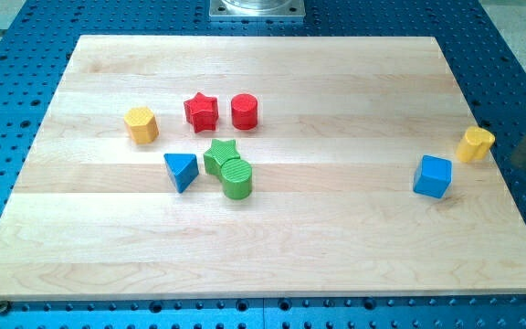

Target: Push the blue cube into the green circle

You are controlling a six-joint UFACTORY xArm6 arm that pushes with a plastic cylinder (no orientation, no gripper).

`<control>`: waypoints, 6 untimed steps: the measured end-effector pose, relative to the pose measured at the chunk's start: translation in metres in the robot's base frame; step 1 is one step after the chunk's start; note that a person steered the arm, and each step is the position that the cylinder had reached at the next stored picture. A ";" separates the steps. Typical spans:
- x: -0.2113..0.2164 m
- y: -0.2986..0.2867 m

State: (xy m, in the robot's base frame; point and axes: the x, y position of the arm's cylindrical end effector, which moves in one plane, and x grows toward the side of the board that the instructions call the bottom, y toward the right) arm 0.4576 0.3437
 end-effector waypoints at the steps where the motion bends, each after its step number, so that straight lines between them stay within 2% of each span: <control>1: -0.018 -0.084; 2: -0.013 -0.168; 3: -0.008 -0.045; 5: 0.067 -0.163; 6: 0.054 -0.180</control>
